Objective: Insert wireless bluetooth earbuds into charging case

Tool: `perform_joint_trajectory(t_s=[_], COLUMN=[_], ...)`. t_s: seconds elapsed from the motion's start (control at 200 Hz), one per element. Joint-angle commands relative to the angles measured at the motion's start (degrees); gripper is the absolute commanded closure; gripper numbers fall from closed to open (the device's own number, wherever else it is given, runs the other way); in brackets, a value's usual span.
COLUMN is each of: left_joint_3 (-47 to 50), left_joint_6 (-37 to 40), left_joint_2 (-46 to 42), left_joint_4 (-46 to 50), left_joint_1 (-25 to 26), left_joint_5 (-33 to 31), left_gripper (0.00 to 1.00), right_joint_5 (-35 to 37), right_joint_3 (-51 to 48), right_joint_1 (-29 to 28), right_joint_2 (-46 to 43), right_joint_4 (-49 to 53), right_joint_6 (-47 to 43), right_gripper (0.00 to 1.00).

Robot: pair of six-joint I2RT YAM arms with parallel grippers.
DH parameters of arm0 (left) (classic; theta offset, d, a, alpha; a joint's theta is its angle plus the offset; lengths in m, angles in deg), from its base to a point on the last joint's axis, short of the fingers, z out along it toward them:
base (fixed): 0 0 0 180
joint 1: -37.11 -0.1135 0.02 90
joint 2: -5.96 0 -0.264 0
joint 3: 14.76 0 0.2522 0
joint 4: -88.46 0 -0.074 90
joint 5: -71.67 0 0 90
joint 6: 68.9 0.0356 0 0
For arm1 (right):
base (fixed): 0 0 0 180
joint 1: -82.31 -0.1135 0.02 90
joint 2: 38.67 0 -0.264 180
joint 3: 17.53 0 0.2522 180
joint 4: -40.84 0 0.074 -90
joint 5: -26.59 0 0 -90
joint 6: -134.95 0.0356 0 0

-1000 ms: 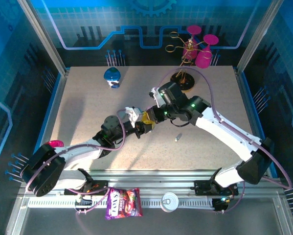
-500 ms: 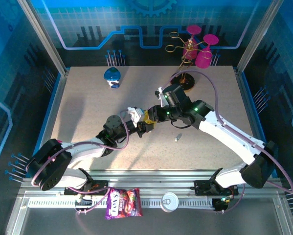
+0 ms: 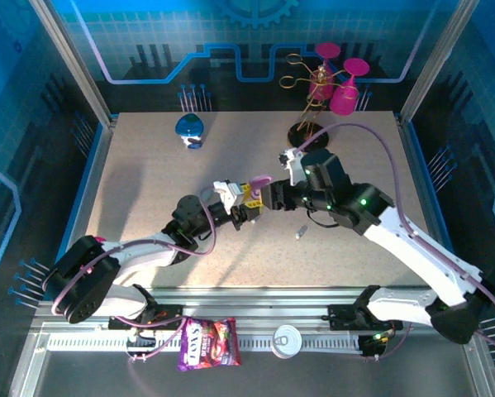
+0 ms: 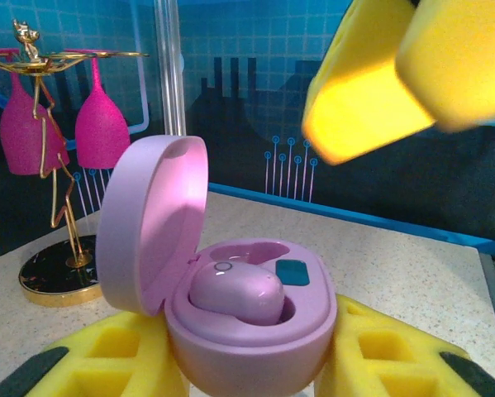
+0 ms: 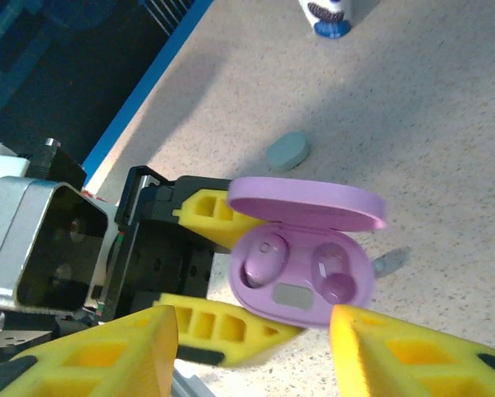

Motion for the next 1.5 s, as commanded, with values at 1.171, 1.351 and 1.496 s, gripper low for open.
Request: perform_joint_trajectory(t_s=[1.171,1.351,1.496], left_joint_3=[6.8,6.8,6.8], left_joint_6=[1.2,0.8,0.7], left_joint_2=[-16.1,-16.4,-16.9], left_joint_4=[9.0,9.2,9.4], left_joint_1=[-1.3,-1.3,-1.3], left_joint_5=[0.8,1.0,1.1], left_gripper=[0.78,0.78,0.78], right_joint_5=[1.6,-0.9,-0.2], right_joint_3=[7.3,8.2,5.6], right_joint_1=[21.0,20.8,20.2], right_joint_2=[50.3,51.7,49.1], right_joint_4=[-17.8,-16.3,-15.5], right_joint_6=[-5.4,-5.2,-4.7], right_gripper=[0.48,0.48,0.47])
